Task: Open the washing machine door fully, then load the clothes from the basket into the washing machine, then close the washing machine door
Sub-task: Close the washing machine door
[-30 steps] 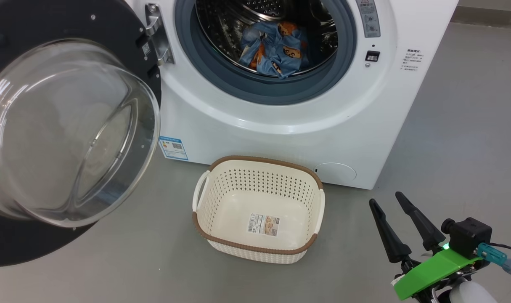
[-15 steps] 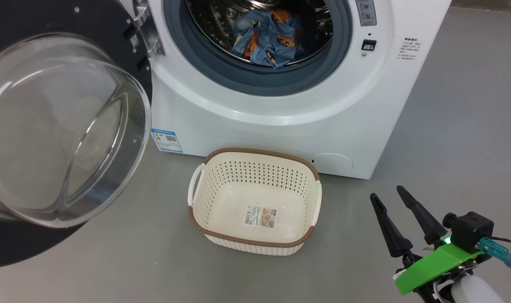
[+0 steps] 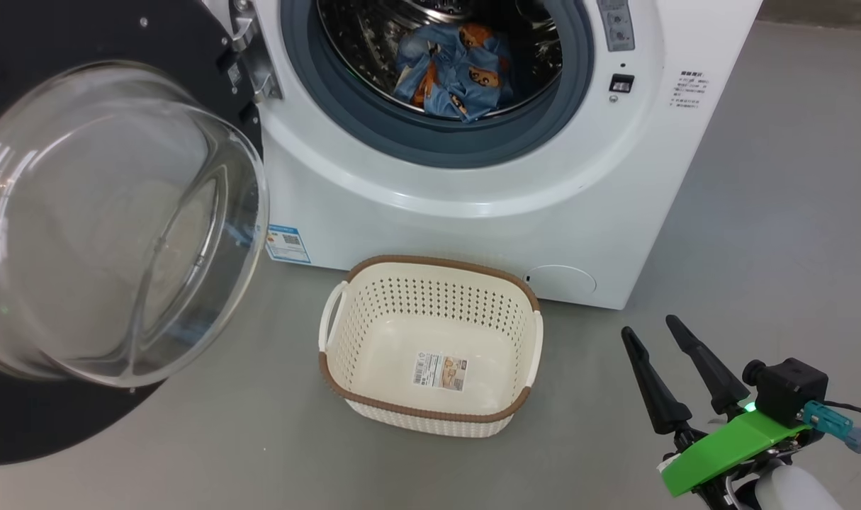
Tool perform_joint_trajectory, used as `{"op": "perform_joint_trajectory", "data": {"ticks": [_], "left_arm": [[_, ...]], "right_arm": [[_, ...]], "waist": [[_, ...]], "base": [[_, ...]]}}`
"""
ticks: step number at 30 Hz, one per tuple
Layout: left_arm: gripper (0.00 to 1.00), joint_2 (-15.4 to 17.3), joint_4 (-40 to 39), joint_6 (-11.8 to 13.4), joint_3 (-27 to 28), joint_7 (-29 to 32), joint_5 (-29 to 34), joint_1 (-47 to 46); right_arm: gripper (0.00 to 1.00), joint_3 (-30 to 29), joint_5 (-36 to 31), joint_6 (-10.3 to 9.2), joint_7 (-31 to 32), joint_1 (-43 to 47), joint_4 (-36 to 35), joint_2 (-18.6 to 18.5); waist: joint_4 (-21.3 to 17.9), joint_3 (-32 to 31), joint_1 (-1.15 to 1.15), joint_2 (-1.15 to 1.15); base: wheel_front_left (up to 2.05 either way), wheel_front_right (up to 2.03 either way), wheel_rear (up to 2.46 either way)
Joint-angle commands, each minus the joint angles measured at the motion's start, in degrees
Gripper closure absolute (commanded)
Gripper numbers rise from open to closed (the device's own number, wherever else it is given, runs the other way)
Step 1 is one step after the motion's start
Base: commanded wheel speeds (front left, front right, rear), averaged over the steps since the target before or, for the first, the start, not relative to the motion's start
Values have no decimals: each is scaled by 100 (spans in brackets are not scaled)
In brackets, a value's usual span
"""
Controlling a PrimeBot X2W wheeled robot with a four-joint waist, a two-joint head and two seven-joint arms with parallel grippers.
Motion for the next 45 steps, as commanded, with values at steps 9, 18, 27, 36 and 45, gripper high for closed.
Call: {"op": "perform_joint_trajectory", "data": {"ticks": [9, 18, 27, 36, 45], "left_arm": [[100, 29, -1180, -66, -377, 1522, -255, 682], [100, -329, -2729, 306, -600, 2884, -719, 1445], [100, -868, -4714, 1049, -812, 3440, -990, 2200], [100, -1196, -5842, 1478, -955, 3536, -1081, 2494], [100, -1482, -6326, 1601, -1158, 3493, -1105, 2431]], "right_arm": [[0, -11, 93, 9, -27, 30, -54, 132], [0, -38, 112, 9, -27, 137, -31, 236], [0, -18, 156, 9, -27, 161, -26, 293], [0, 5, 168, 9, -27, 109, -22, 292], [0, -14, 153, 9, -27, 69, -35, 315]], "waist": [[102, -309, 0, 0], [146, -472, 0, 0], [27, -538, 0, 0], [-222, -537, 0, 0], [-640, -496, 0, 0]], "base": [[0, 0, 0], [0, 0, 0], [0, 0, 0], [0, 0, 0], [0, 0, 0]]}}
